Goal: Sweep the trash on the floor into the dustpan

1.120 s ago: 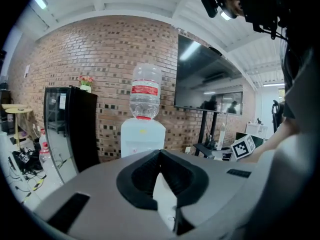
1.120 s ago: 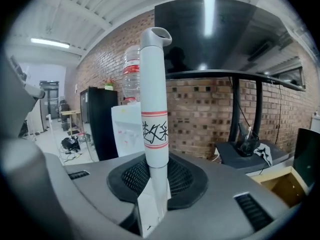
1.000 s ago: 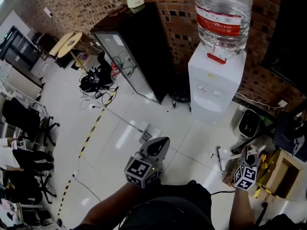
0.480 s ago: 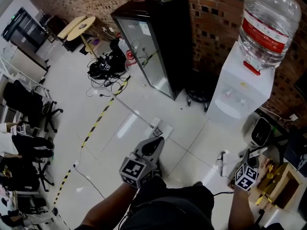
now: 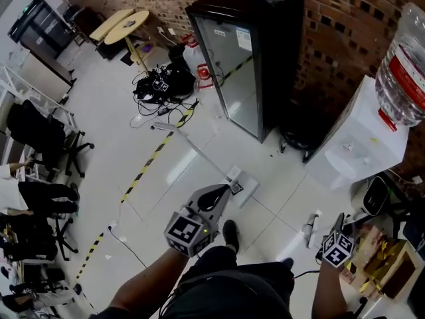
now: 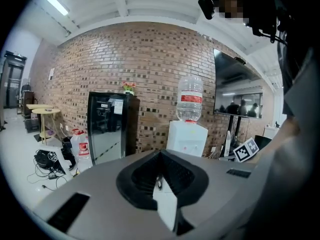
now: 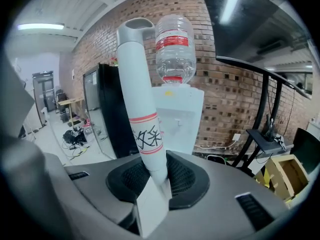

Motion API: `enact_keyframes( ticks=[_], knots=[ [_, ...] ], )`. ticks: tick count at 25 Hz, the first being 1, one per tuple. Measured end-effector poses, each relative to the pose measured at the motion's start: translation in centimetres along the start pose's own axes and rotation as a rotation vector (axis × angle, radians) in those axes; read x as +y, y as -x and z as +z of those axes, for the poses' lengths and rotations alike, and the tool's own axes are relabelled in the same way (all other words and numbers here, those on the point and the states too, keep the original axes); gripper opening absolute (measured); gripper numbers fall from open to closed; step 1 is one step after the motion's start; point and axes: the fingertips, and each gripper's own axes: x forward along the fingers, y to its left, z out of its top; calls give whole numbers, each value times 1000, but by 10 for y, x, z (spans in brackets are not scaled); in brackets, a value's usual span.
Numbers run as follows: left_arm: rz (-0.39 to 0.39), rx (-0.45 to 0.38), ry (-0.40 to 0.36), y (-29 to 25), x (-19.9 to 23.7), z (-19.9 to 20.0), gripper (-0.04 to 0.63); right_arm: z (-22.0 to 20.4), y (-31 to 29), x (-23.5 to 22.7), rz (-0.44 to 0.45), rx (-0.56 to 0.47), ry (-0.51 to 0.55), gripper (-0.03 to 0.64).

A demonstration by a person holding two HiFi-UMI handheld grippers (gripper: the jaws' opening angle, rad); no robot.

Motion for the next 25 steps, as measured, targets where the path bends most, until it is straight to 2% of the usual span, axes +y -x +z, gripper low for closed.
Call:
enact_keyframes(
  ticks=[4,7,13,18,25],
  knots=[
    [-13,-15,11,5,36,4,23,16,-2,52,25,3,19,92],
    [-22,-25,34,9,62,1,23,22,-6,103,87,6,42,86],
    [9,-59,65,34,115,8,23,24,-9,217,199,52,74,89],
    [31,-69,71,58,157,3,23,33,-25,289,208,81,75,92],
    [62,-67,81,83,209,3,23,55,-43,357,220,82,2,94]
  ],
)
